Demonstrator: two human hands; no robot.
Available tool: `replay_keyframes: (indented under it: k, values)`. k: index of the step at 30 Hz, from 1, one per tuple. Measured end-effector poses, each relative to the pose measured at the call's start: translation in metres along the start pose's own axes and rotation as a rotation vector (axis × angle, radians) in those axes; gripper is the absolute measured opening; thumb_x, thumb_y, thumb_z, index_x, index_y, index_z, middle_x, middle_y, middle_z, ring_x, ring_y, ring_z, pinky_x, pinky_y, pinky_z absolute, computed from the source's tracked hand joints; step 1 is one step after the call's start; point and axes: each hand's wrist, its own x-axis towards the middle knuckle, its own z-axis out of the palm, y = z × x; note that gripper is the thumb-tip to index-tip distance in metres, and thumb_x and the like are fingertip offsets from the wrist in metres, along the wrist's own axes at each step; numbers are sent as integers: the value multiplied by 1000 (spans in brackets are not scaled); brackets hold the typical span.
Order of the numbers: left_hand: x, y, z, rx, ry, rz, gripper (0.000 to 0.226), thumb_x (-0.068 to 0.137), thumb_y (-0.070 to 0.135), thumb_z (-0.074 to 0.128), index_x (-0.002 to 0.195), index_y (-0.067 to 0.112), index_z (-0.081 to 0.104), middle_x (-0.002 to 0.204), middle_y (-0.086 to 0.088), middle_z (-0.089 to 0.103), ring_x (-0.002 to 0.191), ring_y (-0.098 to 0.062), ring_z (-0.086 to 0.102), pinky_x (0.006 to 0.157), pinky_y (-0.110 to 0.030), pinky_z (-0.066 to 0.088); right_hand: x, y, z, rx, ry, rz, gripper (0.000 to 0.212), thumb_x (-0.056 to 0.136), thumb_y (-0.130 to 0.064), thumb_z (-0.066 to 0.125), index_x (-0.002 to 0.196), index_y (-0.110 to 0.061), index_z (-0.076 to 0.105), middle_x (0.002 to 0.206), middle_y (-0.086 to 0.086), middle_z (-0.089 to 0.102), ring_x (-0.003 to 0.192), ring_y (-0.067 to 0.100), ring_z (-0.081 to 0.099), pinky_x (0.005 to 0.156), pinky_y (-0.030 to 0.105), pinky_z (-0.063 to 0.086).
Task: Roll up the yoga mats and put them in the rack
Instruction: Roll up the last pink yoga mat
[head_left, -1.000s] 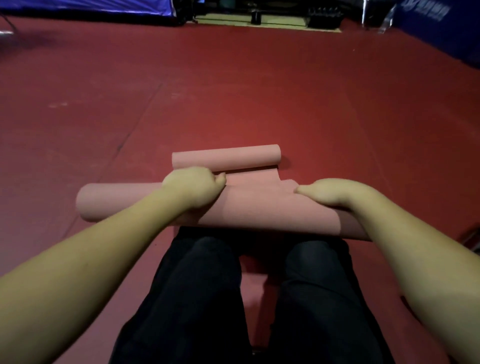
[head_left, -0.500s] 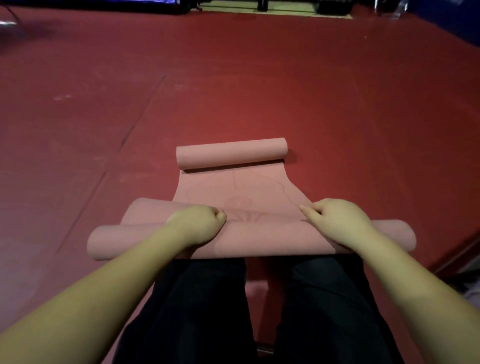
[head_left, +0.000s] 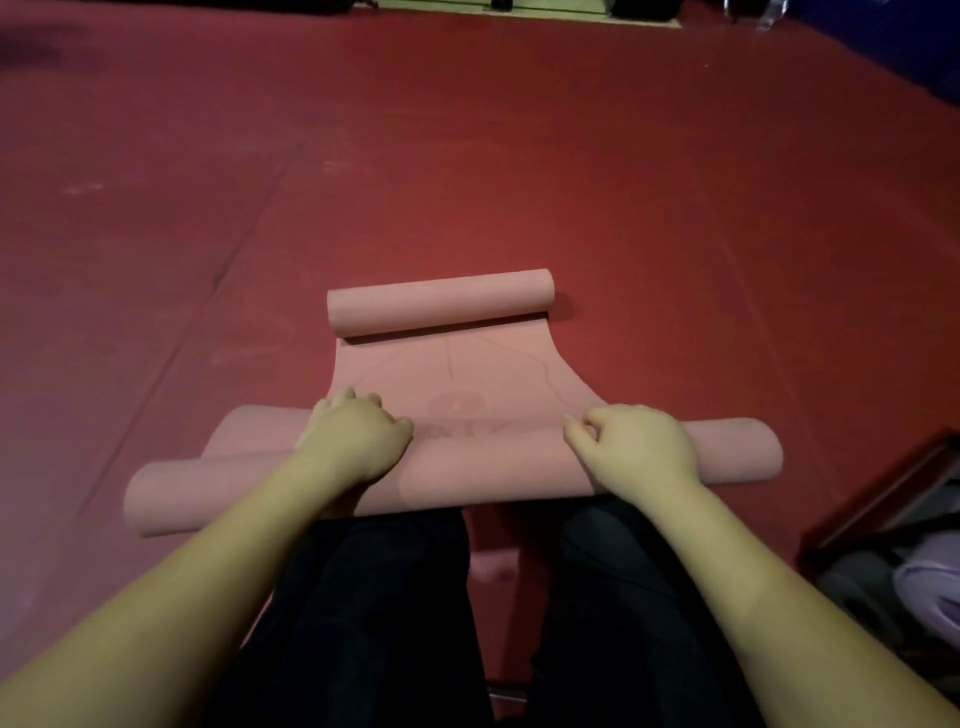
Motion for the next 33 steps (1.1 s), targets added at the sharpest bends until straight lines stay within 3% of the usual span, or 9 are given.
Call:
replay_keyframes:
  k: [3, 6, 10, 13, 17, 21, 26, 30, 33]
  values:
    - [1, 1, -2, -27, 24, 0, 51, 101, 42, 29, 110, 7, 65, 119, -20, 63, 104, -35, 56, 85, -38, 42, 13, -1, -5, 8, -127, 5, 51, 95, -58, 32, 73, -19, 57, 94, 9, 70, 92, 33, 63, 67, 34, 40]
    - [-11, 5, -5, -96, 189, 35, 46, 104, 45, 28, 101, 12, 60, 100, -17, 66, 85, -33, 55, 72, -37, 42, 23, -3, -11, -22, -259, -25, 57, 96, -55, 27, 103, -20, 71, 109, 14, 69, 101, 34, 62, 74, 35, 43]
    - [-35, 9, 10, -30, 407, 125, 58, 99, 60, 26, 88, 15, 62, 91, -14, 69, 91, -37, 61, 70, -41, 43, 36, -2, -18, 14, -426, 12, 65, 96, -56, 25, 116, -13, 69, 122, 18, 65, 109, 34, 60, 85, 36, 45]
    - [-48, 7, 25, 26, 419, 159, 67, 91, 65, 20, 79, 19, 68, 87, -6, 68, 86, -34, 61, 73, -40, 44, 45, -4, -22, 27, -569, 44, 69, 97, -56, 25, 130, -7, 60, 139, 19, 55, 123, 33, 53, 98, 36, 41]
    - [-40, 6, 21, 15, 426, 138, 70, 91, 63, 20, 71, 18, 69, 77, -7, 67, 79, -34, 62, 69, -39, 44, 50, -8, -23, 19, -642, 36, 69, 100, -55, 23, 139, -7, 52, 148, 18, 46, 132, 31, 47, 106, 36, 36]
    - [-24, 7, 11, 35, 430, 179, 74, 87, 61, 9, 72, 18, 67, 80, -7, 69, 80, -33, 63, 66, -36, 38, 43, -3, -16, 67, -522, 41, 73, 95, -65, 18, 134, -18, 58, 141, 10, 53, 127, 30, 49, 100, 41, 42]
    - [-5, 9, 2, 6, 352, 196, 52, 100, 55, 28, 70, 20, 52, 90, -8, 70, 86, -31, 62, 65, -33, 36, 2, -3, -7, -55, -81, -93, 54, 96, -63, 28, 100, -25, 67, 103, -1, 68, 101, 26, 62, 79, 35, 45]
    - [2, 13, -5, -11, 257, 171, 54, 99, 58, 25, 70, 20, 51, 97, -10, 69, 92, -33, 62, 70, -34, 39, -3, -8, -3, -107, -43, 1, 66, 88, -69, 19, 89, -25, 68, 93, 0, 70, 92, 26, 64, 74, 34, 42]
    - [3, 16, -14, -9, 191, 145, 57, 99, 59, 22, 75, 19, 55, 103, -11, 68, 95, -33, 61, 73, -35, 40, 11, -9, -8, -62, -95, 49, 57, 94, -65, 28, 84, -23, 65, 97, 3, 71, 95, 30, 64, 74, 34, 44]
